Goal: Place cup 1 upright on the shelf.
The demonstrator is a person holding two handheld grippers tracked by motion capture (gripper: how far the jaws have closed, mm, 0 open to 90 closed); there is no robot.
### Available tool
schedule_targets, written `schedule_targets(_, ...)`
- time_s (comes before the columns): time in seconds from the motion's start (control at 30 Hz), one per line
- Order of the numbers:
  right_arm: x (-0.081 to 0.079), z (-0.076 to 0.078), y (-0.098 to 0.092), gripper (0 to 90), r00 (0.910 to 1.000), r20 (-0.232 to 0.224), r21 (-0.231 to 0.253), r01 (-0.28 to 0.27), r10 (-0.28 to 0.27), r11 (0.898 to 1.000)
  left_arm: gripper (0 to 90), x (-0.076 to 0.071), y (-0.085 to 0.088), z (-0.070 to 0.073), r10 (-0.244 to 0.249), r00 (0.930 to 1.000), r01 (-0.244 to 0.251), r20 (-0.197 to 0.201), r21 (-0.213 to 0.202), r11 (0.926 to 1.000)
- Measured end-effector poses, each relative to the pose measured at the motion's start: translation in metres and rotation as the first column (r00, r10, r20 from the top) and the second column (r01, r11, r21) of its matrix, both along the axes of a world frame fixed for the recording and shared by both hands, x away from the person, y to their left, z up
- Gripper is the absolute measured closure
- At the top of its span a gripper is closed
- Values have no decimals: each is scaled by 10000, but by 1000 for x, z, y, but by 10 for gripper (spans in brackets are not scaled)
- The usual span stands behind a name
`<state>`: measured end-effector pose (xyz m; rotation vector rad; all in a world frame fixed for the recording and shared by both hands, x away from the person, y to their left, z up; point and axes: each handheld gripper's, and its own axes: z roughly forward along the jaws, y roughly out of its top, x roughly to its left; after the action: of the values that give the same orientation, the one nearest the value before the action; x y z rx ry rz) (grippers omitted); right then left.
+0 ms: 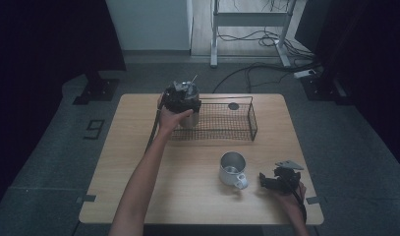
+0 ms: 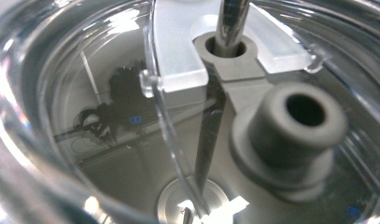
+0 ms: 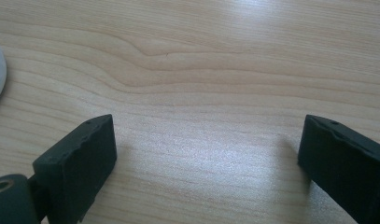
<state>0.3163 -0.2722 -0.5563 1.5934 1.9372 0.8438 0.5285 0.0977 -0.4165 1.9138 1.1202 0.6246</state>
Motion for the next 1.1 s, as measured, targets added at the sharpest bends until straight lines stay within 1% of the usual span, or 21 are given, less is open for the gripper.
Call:
schedule_targets(0.07,0,0,0,42,10000,3,4,4,-4,10000,41,1,-1,-3,54,10000,-54,20,70,10000)
schedule_targets(0.2,0,0,0,42,10000,9,-12,-3,3,10000,40,4,-3,-7,51,9999,-51,-89,-6,10000)
schedule_targets(0.4,0,0,0,42,10000,1,-7,1,-1,10000,41,6,-6,-16,179,9997,-176,-136,166,9997)
schedule_targets(0.5,0,0,0,42,10000,-1,-7,1,-1,10000,40,7,-5,-22,265,9993,-262,-264,96,9996)
schedule_targets(0.53,0,0,0,42,10000,1,-8,0,0,10000,41,8,-4,-25,312,9989,-310,-362,78,9995)
schedule_targets(0.6,0,0,0,41,10000,0,-12,0,0,10000,40,9,-3,-27,357,9985,-354,-409,65,9994)
schedule_targets(0.67,0,0,0,41,10000,1,-12,-1,1,10000,40,11,-2,-32,427,9973,-422,-590,97,9991)
schedule_targets(0.73,0,0,0,42,10000,0,-12,0,0,10000,40,12,-1,-34,470,9970,-460,-615,169,9988)
schedule_targets(1.1,0,0,0,41,10000,-1,-12,-1,1,10000,40,12,-2,-45,552,9953,-537,-798,204,9983)
